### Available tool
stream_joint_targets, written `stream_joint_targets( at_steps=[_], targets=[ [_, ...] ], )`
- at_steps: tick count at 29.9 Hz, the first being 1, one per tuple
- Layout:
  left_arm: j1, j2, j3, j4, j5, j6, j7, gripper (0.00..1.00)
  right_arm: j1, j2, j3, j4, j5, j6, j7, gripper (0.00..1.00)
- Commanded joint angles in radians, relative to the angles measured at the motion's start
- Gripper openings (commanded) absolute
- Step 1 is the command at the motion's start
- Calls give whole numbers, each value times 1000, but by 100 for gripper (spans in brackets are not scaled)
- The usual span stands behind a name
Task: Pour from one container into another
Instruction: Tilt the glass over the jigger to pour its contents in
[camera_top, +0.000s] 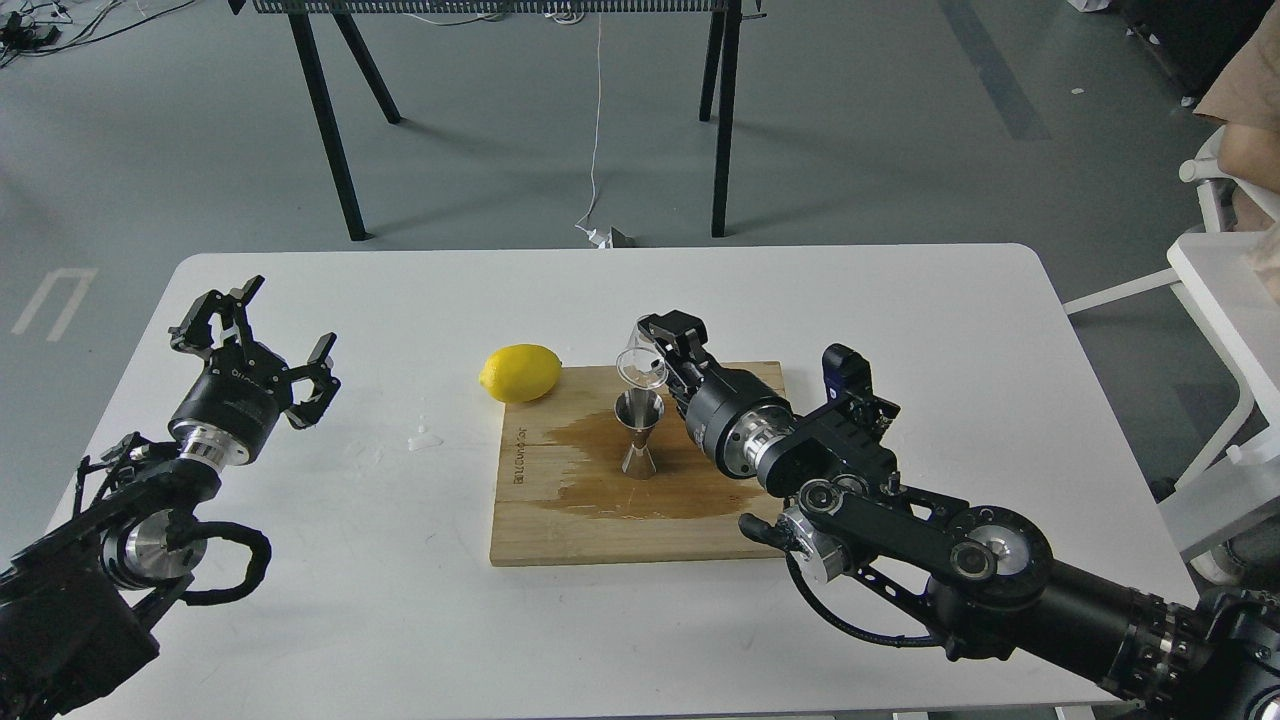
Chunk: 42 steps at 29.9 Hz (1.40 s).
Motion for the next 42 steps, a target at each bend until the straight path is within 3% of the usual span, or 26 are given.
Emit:
stream_joint_targets(
  at_steps=[1,42],
  targets=[
    [0,0,1,0,0,0,0,95,0,0,-2,0,-22,0,0,41],
    [0,0,1,0,0,0,0,95,29,-12,-118,-14,-157,0,26,41]
  ],
)
